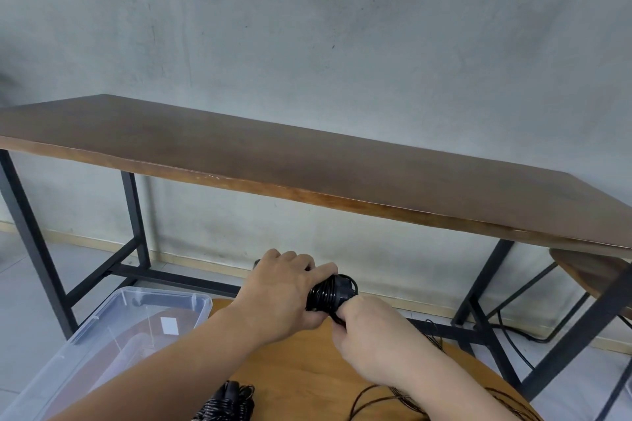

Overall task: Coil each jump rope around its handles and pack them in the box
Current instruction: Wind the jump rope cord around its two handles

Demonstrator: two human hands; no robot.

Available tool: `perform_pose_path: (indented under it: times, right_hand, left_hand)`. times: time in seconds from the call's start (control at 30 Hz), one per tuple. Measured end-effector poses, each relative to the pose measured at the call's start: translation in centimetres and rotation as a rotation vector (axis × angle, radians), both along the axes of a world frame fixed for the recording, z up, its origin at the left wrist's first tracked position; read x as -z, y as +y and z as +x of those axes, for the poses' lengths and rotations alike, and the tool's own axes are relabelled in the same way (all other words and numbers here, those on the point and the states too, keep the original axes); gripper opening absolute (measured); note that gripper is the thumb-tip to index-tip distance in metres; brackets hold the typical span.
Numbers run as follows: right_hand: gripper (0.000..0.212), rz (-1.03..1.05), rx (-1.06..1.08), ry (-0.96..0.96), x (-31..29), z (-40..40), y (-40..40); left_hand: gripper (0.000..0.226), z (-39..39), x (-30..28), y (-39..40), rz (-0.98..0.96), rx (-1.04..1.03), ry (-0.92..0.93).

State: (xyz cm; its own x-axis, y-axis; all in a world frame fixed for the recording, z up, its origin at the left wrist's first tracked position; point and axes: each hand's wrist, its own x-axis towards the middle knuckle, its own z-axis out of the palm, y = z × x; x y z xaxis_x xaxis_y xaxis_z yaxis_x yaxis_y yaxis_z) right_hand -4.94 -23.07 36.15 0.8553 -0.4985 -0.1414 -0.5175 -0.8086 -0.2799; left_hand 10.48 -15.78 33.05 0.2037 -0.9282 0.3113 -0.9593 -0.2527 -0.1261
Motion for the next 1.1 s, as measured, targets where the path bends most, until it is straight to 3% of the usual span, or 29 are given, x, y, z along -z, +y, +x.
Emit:
perform_pose_path:
  times: [0.27,0.33,0.5,0.67,0.93,1.1]
  right_hand:
    - [0.015,-0.202,-0.202,0.145,-5.4,0.0,-1.4]
    - [0.013,-0.174,-0.257,0.164,-6.7,0.2,-2.3]
    - [0.018,0.094,-0.285,0.112,-7.1,1.2,-4.9]
    - [0.024,0.324,-0.265,0.008,-6.3,1.6,-6.3]
    - [0.007,0.921,-0.278,-0.113,-3.9,0.9,-8.8]
    - [0.032,1.272,-0.112,-0.301,-0.7,0.7,-9.6]
  left_hand:
    - [0.054,-0.7,-0.8,0.2,0.052,0.061,0.0]
    - [0.053,-1.0,-1.2,0.4,0.092,0.087,0.042]
    - [0.069,-1.4,-2.3,1.2,0.145,0.134,0.159]
    - [0.057,-1.6,-2.9,1.8,0.074,0.153,0.246]
    - [0.058,-2.5,-3.7,3.1,0.11,0.201,0.788]
    - [0.056,-1.9,-3.7,3.0,-0.003,0.211,1.112]
